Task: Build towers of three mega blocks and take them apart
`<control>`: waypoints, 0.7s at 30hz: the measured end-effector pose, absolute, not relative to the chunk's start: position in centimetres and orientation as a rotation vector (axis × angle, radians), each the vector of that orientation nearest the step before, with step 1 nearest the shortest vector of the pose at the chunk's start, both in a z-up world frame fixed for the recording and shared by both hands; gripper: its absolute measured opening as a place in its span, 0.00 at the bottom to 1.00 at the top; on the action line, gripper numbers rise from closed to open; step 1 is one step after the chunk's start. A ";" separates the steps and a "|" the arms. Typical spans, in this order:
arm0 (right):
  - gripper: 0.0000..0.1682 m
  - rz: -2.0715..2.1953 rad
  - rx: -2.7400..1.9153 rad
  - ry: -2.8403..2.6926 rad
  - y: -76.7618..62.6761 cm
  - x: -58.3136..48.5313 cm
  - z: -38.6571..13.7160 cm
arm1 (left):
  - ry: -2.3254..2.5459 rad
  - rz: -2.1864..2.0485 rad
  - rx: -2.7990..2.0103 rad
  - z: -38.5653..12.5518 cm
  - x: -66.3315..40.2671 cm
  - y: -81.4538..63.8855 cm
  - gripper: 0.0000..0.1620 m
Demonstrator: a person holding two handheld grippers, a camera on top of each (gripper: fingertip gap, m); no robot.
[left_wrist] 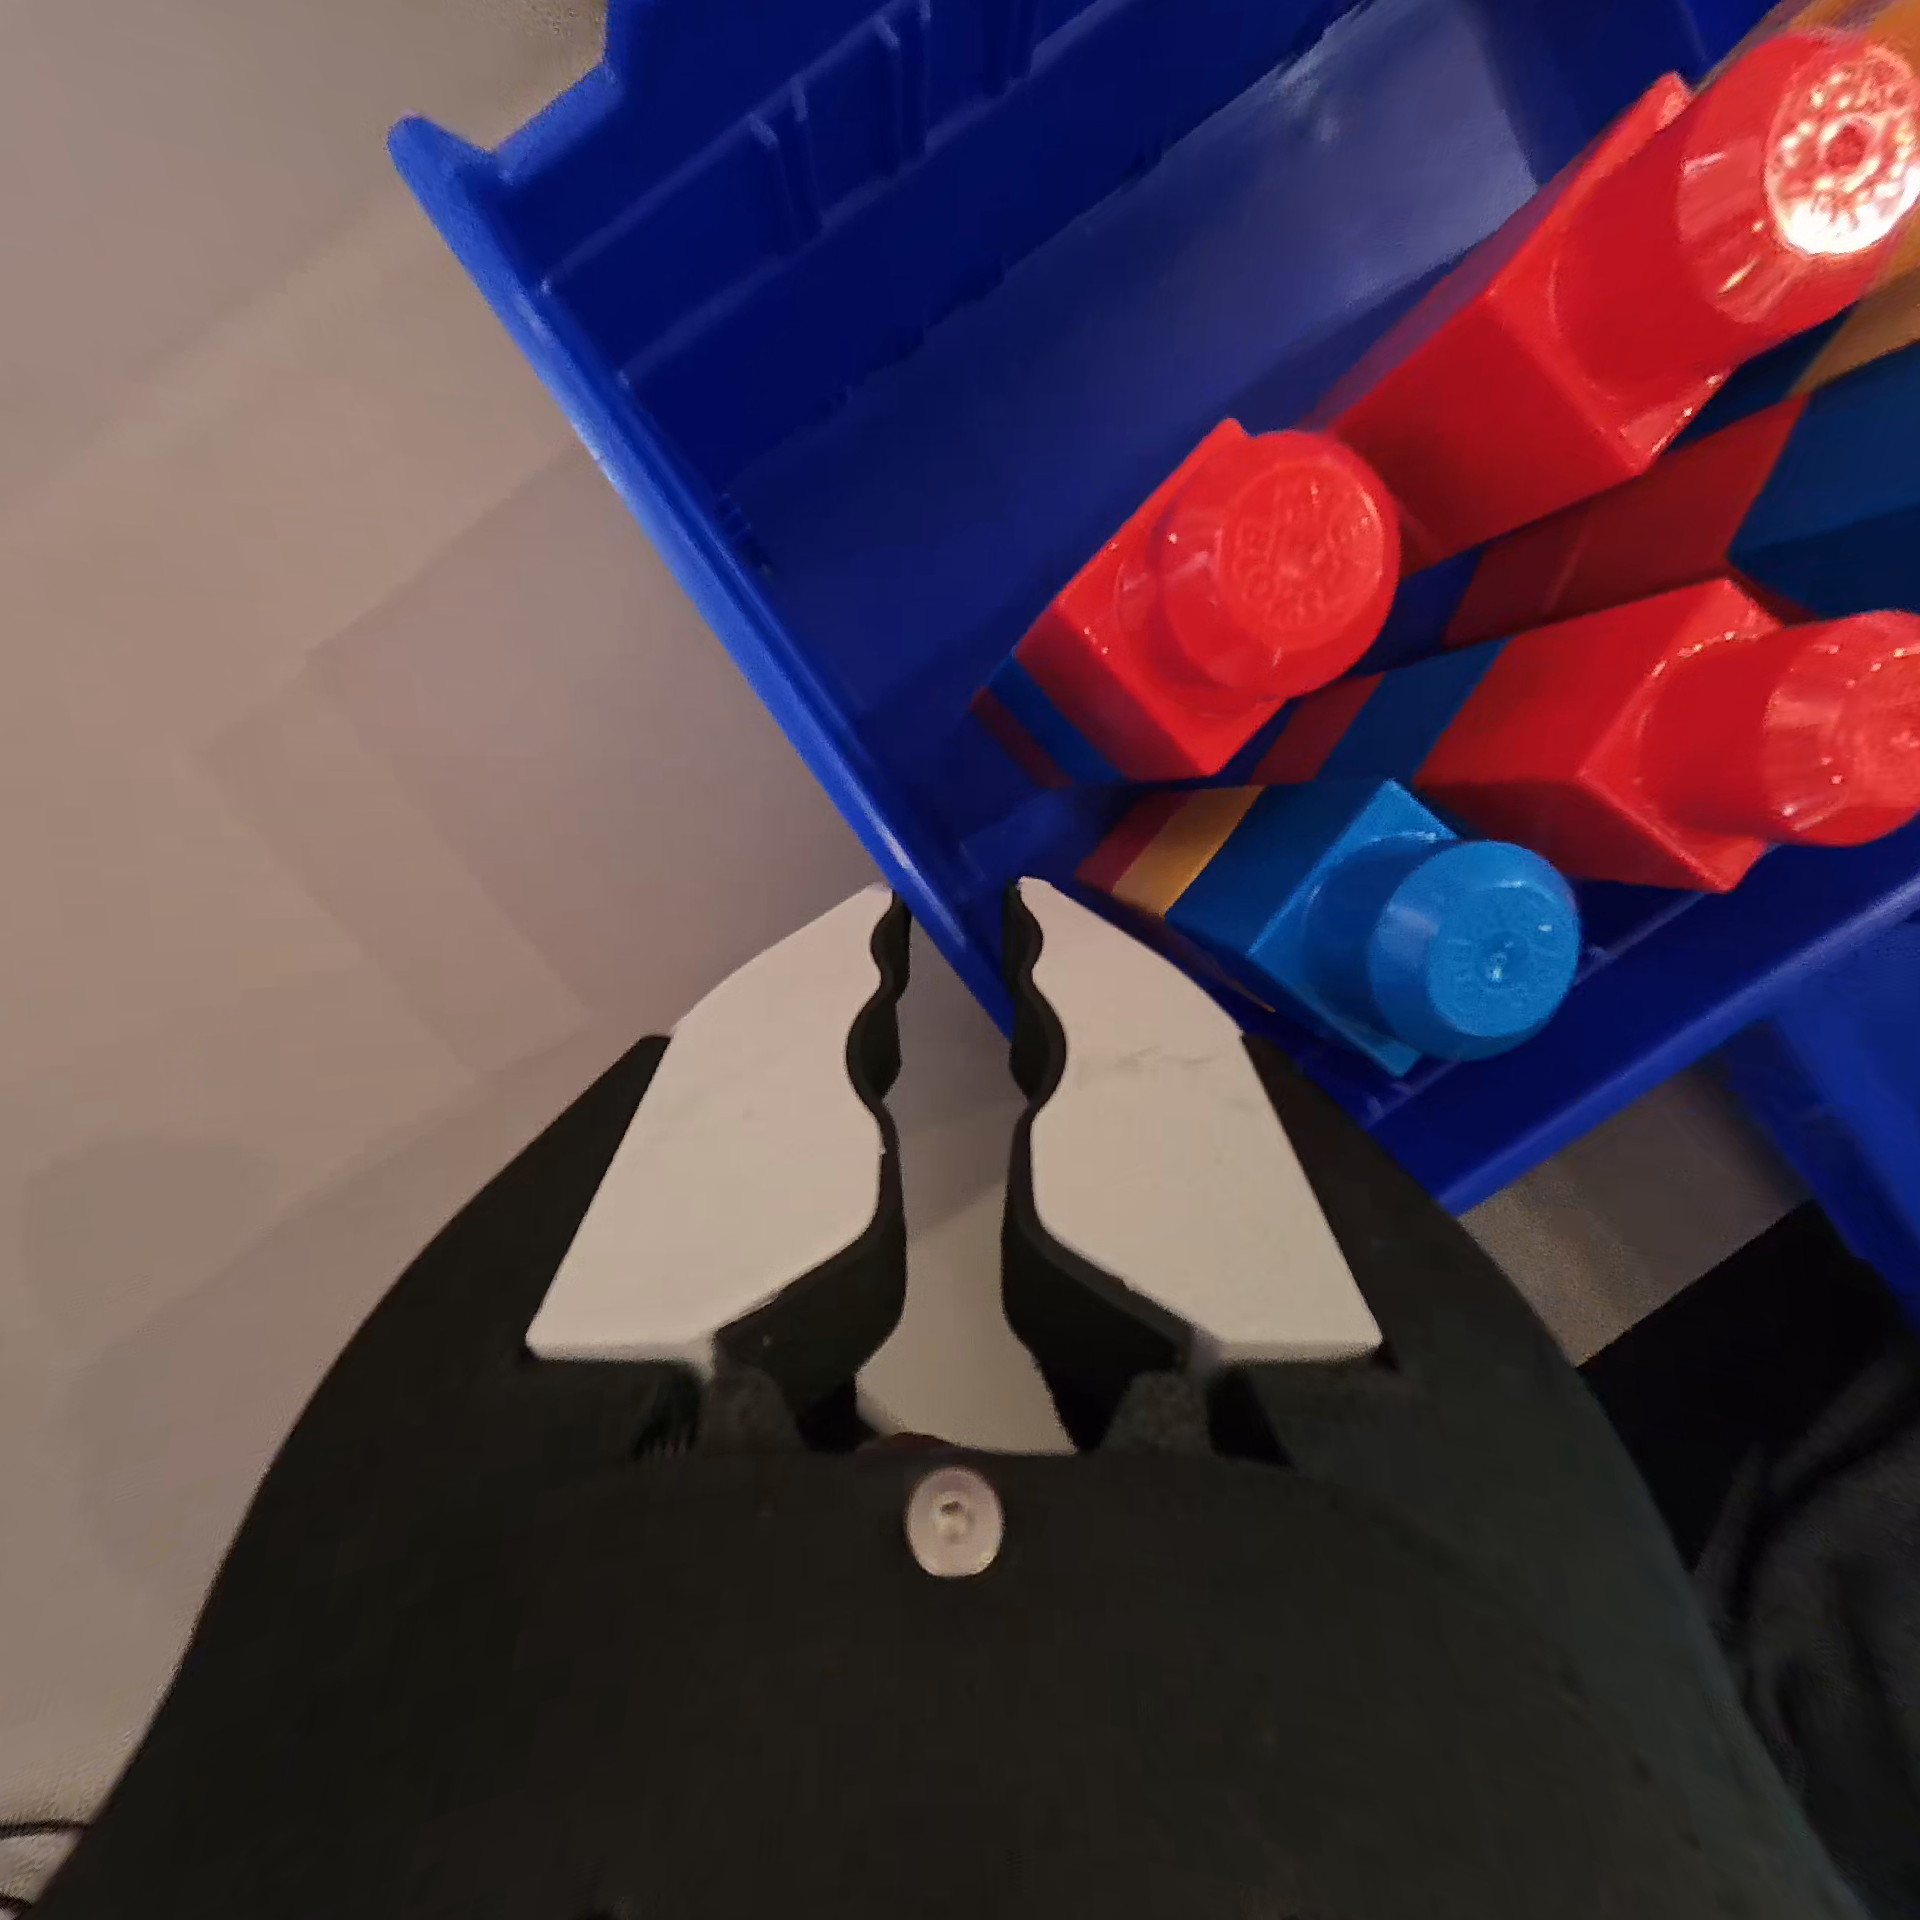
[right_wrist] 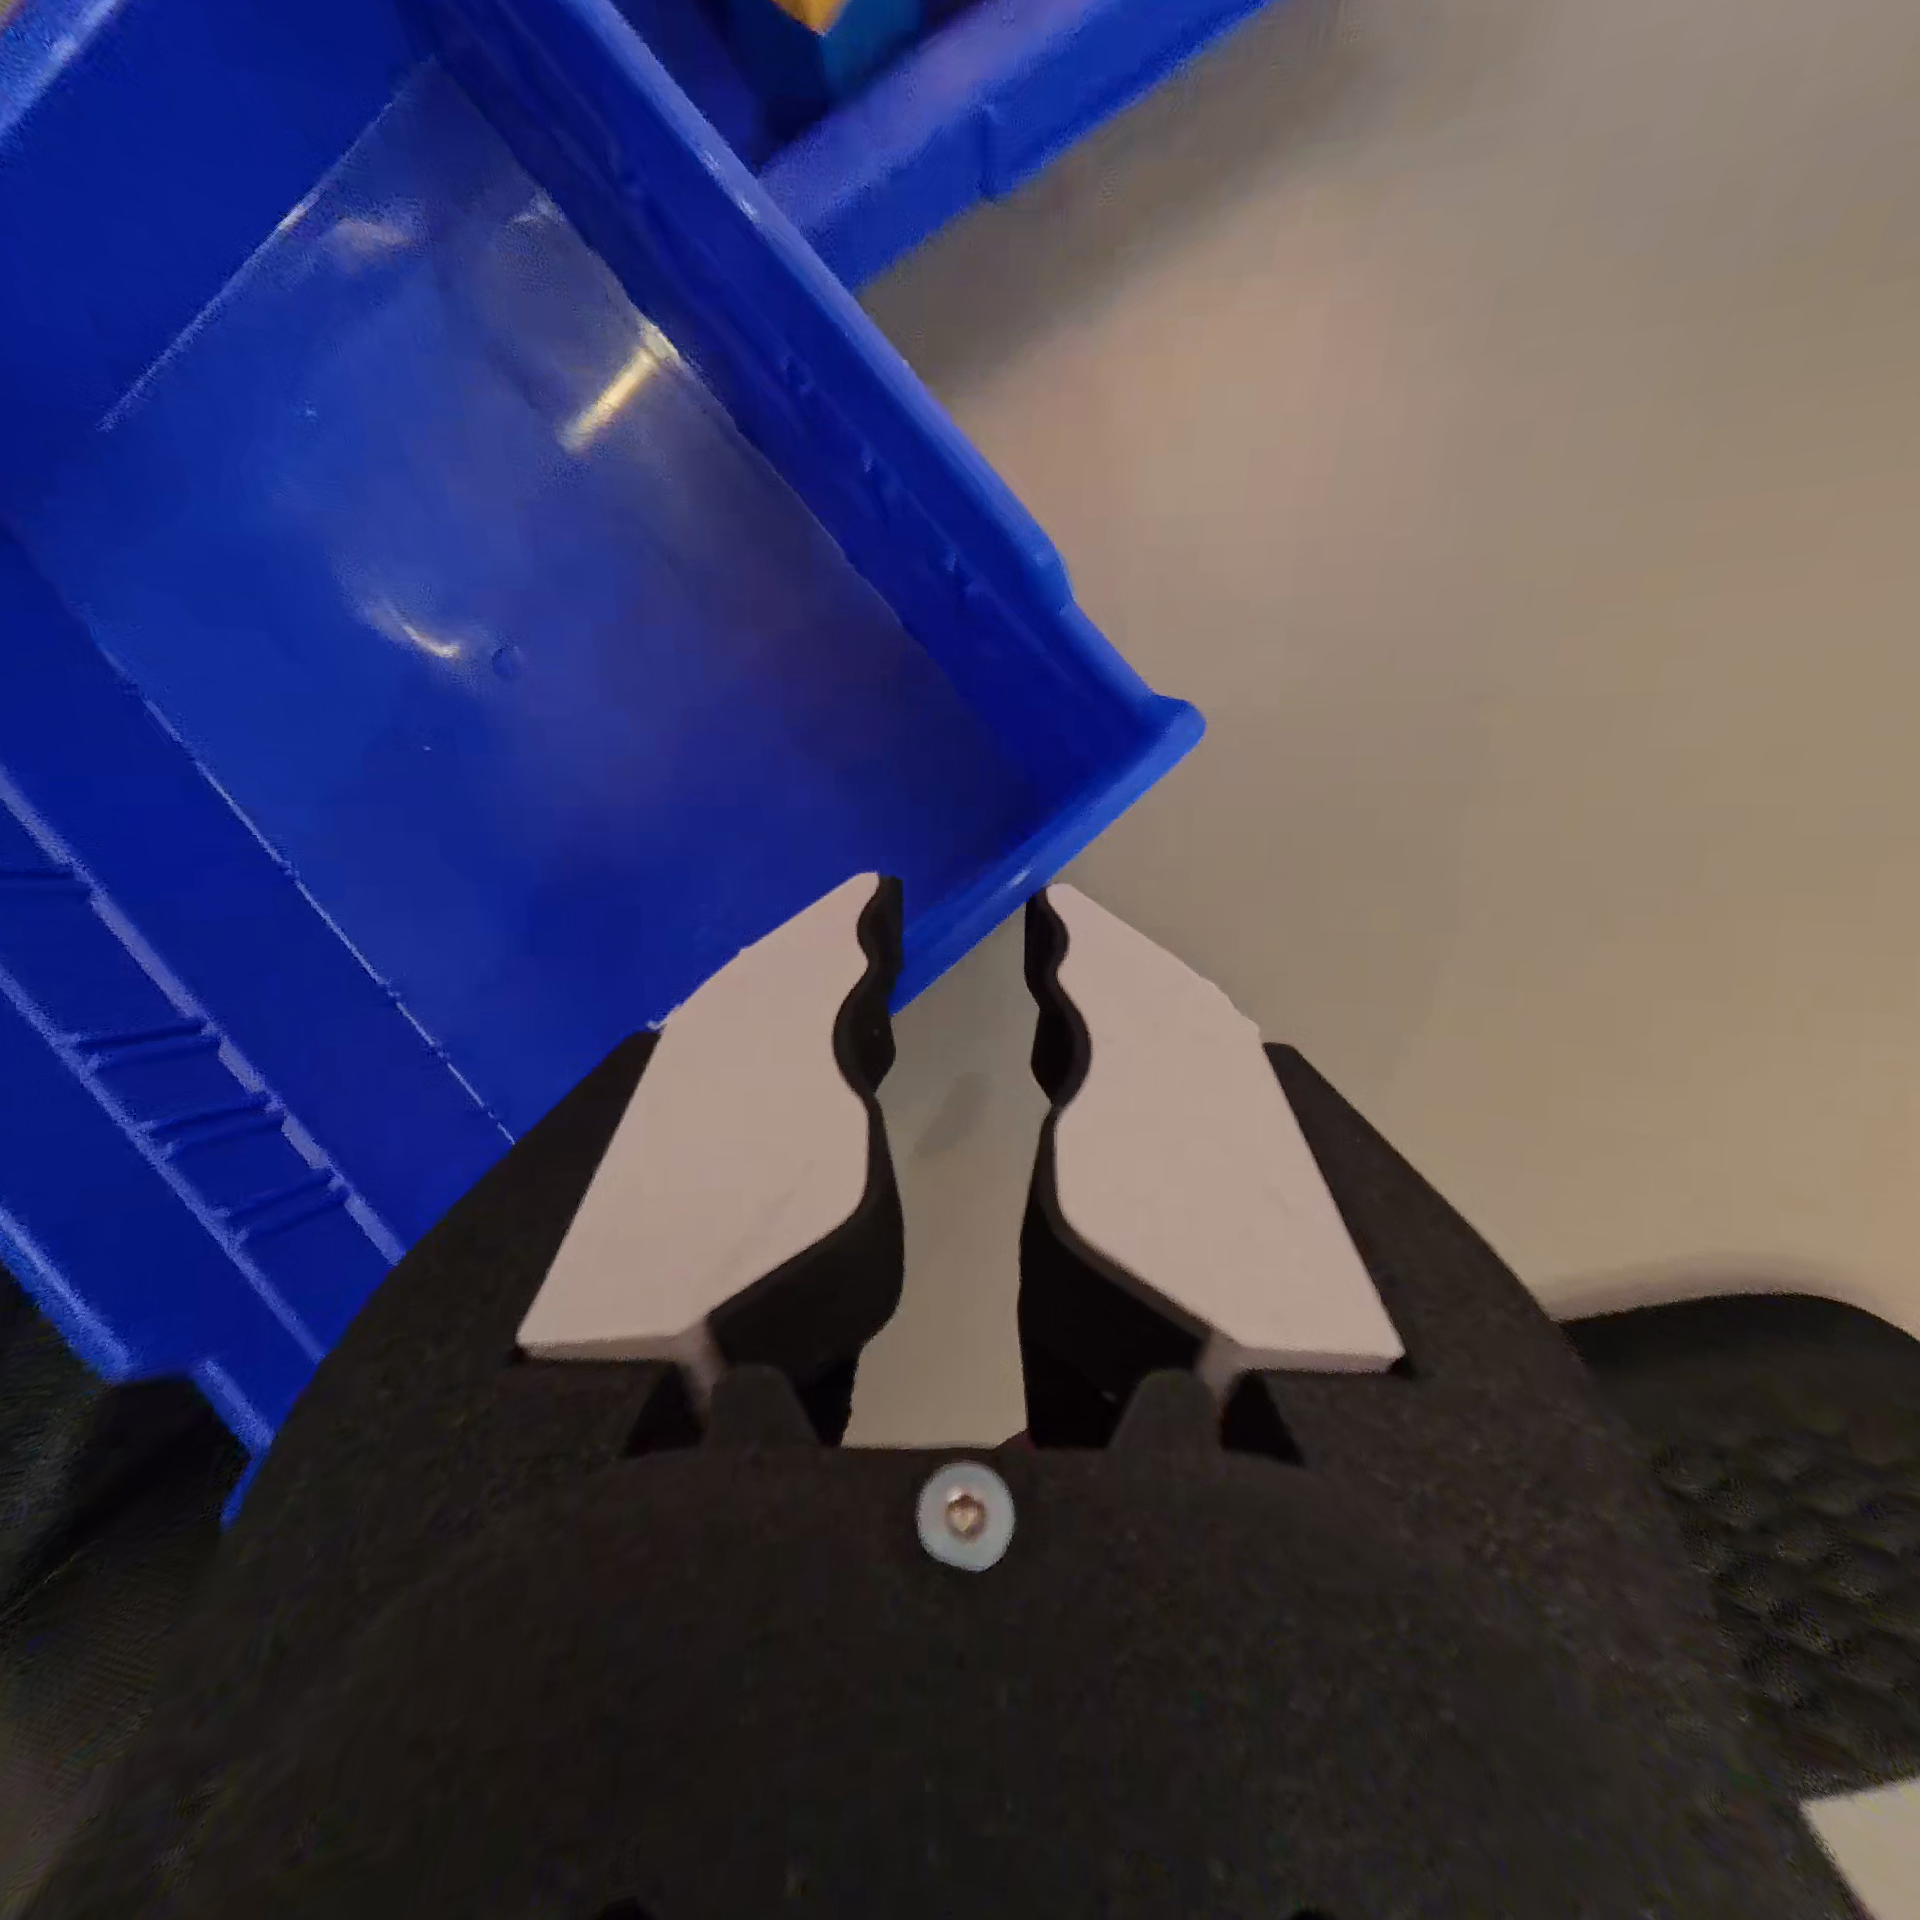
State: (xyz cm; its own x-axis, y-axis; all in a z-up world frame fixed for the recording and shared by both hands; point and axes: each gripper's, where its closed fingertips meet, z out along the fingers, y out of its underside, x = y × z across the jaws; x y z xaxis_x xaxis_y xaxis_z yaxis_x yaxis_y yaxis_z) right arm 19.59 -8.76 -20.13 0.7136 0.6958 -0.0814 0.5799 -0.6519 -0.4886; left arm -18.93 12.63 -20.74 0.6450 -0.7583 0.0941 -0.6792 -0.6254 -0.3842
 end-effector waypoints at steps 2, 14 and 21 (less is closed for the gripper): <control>0.14 0.333 -2.496 -0.986 -8.4 20.1 -20.0 | 1.111 -0.391 -2.567 -20.7 -19.8 13.0 0.10; 0.12 0.283 -2.560 -0.969 -9.5 20.2 -20.1 | 1.087 -0.494 -2.624 -20.9 -19.8 13.4 0.09; 0.11 0.270 -2.565 -1.020 -8.7 20.7 -20.1 | 1.178 -0.401 -2.630 -21.1 -20.1 13.7 0.08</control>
